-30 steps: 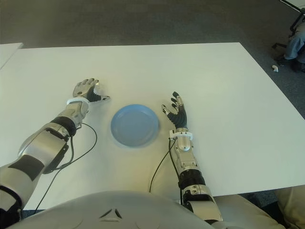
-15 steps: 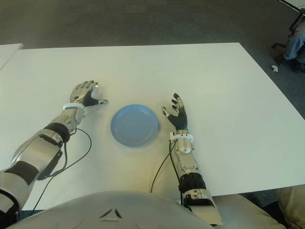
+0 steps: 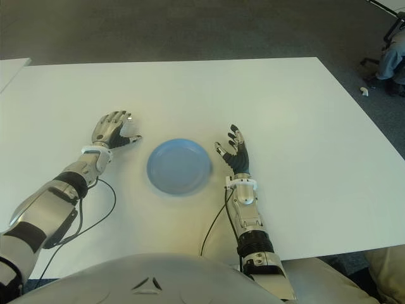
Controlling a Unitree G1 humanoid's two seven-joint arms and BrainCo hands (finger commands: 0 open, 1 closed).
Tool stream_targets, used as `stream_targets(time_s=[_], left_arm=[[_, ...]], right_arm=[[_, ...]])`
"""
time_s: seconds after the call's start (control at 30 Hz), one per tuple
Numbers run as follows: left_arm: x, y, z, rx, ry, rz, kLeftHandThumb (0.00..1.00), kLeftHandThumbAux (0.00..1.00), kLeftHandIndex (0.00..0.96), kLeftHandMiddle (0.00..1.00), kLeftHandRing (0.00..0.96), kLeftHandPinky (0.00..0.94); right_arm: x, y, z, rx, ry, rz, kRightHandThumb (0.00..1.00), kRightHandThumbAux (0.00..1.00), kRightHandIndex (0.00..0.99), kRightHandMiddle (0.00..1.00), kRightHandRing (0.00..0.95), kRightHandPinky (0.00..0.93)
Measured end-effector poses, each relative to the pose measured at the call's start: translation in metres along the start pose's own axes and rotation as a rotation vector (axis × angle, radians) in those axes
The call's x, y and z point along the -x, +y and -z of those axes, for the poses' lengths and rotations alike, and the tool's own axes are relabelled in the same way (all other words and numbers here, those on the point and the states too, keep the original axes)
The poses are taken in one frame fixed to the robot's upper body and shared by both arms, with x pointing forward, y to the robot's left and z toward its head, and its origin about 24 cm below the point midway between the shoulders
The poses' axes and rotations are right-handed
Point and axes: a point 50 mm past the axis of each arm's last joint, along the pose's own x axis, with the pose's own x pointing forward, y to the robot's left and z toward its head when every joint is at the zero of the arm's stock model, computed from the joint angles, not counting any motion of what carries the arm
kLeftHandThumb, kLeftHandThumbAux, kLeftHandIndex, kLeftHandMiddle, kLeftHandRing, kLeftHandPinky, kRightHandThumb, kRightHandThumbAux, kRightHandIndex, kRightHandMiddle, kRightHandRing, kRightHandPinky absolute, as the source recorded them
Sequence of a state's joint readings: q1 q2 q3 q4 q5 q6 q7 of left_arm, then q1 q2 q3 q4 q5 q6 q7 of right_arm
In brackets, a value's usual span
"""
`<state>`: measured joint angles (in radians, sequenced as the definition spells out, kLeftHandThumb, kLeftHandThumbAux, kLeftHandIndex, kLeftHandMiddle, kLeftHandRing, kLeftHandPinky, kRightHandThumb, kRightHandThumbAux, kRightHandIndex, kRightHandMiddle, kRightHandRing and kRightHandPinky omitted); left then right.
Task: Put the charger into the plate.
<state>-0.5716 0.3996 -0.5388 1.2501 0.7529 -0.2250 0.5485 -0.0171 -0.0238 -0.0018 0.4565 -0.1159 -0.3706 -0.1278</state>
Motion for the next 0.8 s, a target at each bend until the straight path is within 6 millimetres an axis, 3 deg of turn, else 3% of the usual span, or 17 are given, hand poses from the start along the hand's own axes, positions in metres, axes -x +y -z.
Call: stream_targets(time_s=[0.8], left_arm=[[0.016, -0.009, 0.000, 0.017, -0.096, -0.058, 0.000, 0.409, 0.000, 0.000, 0.000, 0.000]], right_arm=[[0.002, 0.000, 0.000, -0.003, 0.001, 0.002, 0.142, 0.793, 0.062, 0.100, 0.108, 0.146]])
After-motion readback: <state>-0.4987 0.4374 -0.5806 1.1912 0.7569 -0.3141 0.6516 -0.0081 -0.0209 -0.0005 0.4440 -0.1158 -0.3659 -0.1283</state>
